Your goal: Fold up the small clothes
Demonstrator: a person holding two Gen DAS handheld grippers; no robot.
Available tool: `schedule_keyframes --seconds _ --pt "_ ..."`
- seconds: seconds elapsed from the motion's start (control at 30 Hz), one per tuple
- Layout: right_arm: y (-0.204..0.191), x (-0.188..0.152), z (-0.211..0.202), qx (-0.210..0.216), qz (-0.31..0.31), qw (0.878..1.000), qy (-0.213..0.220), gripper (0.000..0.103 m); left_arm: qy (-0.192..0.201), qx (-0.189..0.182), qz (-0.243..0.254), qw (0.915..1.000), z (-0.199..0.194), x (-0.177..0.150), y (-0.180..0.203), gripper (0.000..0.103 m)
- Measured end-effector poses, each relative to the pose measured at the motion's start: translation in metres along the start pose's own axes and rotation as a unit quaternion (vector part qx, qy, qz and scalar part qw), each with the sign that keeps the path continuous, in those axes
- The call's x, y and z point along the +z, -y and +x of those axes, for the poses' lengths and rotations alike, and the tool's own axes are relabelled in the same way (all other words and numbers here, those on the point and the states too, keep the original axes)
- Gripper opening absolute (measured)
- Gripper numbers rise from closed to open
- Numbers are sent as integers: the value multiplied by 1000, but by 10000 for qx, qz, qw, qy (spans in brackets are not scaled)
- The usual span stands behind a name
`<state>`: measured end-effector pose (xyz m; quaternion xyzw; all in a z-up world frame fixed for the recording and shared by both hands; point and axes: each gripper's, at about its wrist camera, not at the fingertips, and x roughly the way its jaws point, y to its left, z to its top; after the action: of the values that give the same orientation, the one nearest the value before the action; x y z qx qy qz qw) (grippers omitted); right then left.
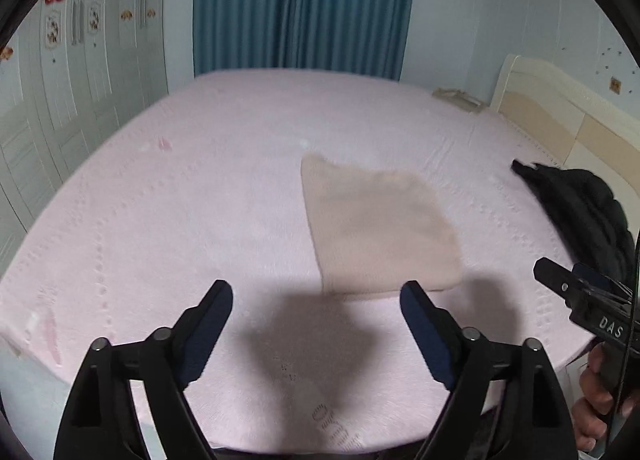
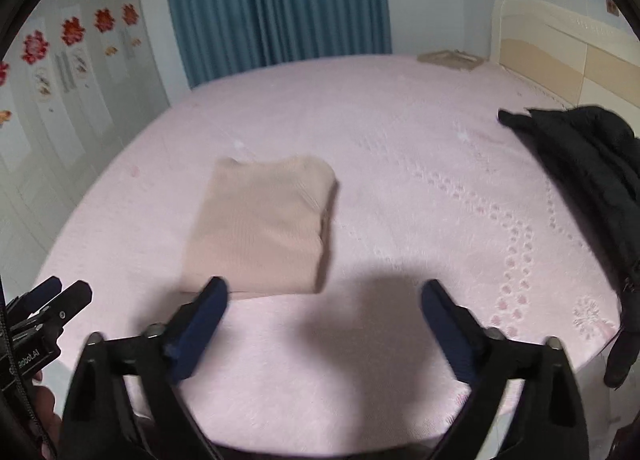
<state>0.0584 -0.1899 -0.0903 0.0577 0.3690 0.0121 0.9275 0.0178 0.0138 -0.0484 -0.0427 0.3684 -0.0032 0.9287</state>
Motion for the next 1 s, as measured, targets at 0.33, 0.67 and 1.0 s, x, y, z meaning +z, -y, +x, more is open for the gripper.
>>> schedule_keyframes --seconds 0.33,0.67,1.0 --pt "-13 6 -78 -99 -148 9994 295 103 393 172 124 9990 -80 12 13 92" --pt "-15 -2 -93 -143 -277 9991 285 103 479 175 74 9987 -92 9 14 92" --pt "-15 -5 -96 -179 -254 9989 339 103 494 238 52 9985 -95 9 14 92"
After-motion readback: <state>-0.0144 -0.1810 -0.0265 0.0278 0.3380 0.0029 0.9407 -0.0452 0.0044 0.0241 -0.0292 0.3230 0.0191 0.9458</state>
